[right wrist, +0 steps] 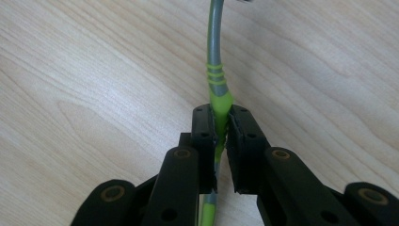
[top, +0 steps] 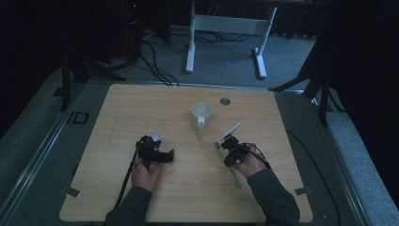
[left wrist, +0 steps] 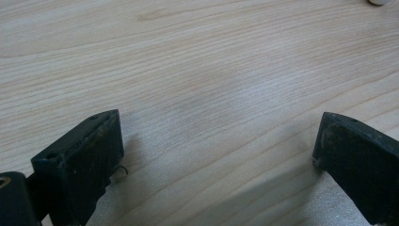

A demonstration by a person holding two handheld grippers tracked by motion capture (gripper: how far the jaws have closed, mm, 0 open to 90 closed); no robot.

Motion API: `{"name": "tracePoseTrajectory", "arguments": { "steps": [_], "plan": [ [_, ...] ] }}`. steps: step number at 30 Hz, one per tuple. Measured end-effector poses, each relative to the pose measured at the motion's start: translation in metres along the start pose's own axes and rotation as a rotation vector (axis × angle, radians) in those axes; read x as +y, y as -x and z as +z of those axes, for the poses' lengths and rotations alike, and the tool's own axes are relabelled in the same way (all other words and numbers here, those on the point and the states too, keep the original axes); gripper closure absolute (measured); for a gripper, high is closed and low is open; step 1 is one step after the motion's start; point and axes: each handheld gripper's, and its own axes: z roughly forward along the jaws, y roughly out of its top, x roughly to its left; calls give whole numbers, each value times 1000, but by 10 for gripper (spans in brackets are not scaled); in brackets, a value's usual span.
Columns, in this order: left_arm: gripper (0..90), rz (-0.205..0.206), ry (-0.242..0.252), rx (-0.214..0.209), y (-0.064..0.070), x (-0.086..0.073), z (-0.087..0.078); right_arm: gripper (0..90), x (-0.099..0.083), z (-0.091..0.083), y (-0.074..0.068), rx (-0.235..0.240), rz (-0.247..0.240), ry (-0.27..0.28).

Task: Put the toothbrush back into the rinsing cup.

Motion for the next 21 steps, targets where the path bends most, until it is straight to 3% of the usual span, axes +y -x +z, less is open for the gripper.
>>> {"name": "tracePoseTrajectory", "arguments": {
  "steps": [21],
  "plan": [
    [24, -2, 2, 0, 0, 0, 0, 815, -1, -12, 8, -25, 50, 111]
  ]
}}
